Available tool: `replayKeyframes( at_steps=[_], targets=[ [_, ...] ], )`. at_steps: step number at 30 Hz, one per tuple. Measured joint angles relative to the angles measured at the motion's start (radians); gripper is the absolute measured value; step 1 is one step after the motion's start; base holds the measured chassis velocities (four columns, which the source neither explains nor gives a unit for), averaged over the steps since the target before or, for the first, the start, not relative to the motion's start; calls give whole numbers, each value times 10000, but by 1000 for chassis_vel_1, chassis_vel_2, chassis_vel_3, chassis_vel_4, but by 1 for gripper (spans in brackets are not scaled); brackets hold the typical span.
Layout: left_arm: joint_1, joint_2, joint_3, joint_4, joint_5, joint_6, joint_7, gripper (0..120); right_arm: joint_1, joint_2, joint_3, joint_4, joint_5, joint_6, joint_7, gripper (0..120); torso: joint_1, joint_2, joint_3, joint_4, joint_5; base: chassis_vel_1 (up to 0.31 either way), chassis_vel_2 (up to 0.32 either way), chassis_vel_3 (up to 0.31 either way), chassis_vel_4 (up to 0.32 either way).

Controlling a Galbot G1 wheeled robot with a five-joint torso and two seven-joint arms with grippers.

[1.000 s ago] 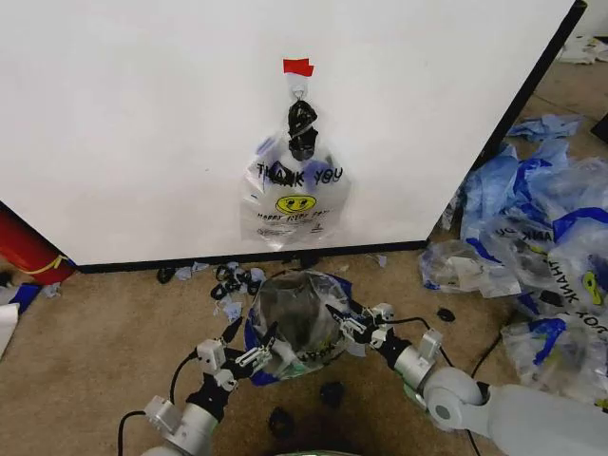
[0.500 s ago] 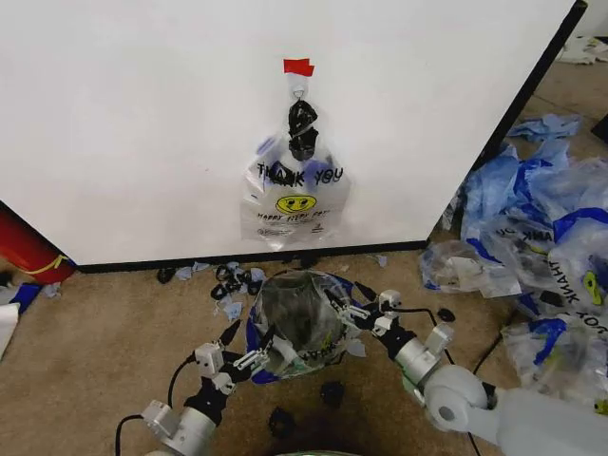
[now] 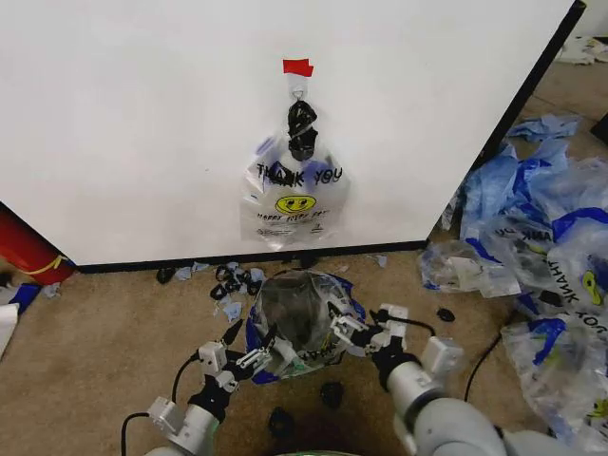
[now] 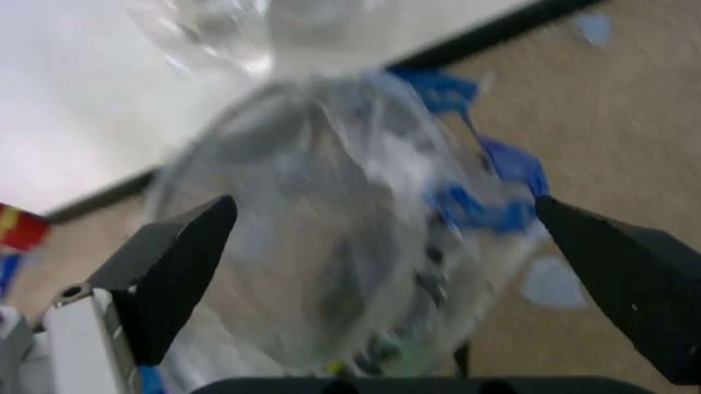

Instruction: Pick up the garbage bag from the wall and place it over the trash bin.

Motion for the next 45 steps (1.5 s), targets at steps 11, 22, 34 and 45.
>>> replayKeyframes(
  at_steps=[11, 22, 34, 45],
  targets=[
    [105, -37, -55, 12, 15, -7, -2, 97, 16, 1102, -62, -1248, 177, -401, 593, 96, 0, 0, 0, -2, 1, 0, 0, 0, 0],
    [138, -41, -32, 44, 19, 0, -7, 97, -3, 1764, -164, -2127, 36, -390, 500, 77, 0, 0, 0, -2, 3, 0, 0, 0, 0],
    [116, -229, 22, 290, 149, -48, -2, 97, 63, 1590, -281, -2383, -352, -387, 246, 35, 0, 0, 0, -1, 3, 0, 0, 0, 0],
    [193, -289, 18, 334, 253, -104, 7, 97, 123, 1306, -83, -2777, -732, -437, -23, 1, 0, 0, 0, 1, 3, 0, 0, 0, 0]
  ],
)
